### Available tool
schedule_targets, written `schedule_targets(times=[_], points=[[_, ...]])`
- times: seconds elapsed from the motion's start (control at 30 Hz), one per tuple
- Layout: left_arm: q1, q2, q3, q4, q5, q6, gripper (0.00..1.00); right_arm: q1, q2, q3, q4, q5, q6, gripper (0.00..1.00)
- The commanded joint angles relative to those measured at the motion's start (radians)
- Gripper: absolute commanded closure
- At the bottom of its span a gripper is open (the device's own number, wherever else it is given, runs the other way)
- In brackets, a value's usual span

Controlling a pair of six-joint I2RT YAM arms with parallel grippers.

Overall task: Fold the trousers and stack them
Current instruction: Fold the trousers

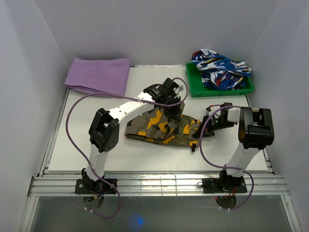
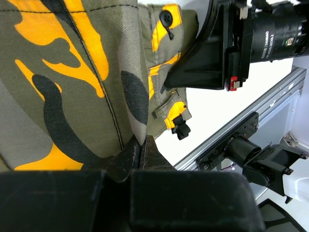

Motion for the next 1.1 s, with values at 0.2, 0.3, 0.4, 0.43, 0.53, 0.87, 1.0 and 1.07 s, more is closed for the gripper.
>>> schedule_targets(times=[0.2,0.3,0.4,0.43,0.53,0.87,1.0,1.07], points=[[-0.07,0.051,0.089,0.052,-0.026,-0.098,1.0,-0.007,-0.014,-0.018,0.064,0.143,-0.028,0.92],[-0.079,0.08,0.134,0.055,-0.026,-0.117,1.0,-0.007,-0.017,-0.019,0.067,0.145,-0.023,0.92],[-0.086,0.112,0.181,0.057,-0.025,-0.131,1.0,-0.007,-0.026,-0.022,0.068,0.148,-0.02,0.92],[-0.086,0.122,0.201,0.058,-0.023,-0.135,1.0,-0.007,-0.031,-0.024,0.068,0.15,-0.018,0.92],[-0.091,0.156,0.231,0.058,-0.011,-0.151,1.0,-0.007,-0.038,-0.028,0.068,0.154,-0.018,0.92],[-0.105,0.188,0.267,0.081,0.028,-0.192,1.0,-0.007,-0.038,-0.037,0.078,0.168,-0.006,0.92],[-0.113,0.182,0.266,0.084,0.041,-0.213,1.0,-0.007,-0.043,-0.039,0.081,0.176,-0.006,0.92],[-0.116,0.18,0.263,0.089,0.044,-0.223,1.0,-0.007,-0.049,-0.044,0.085,0.18,-0.003,0.92]])
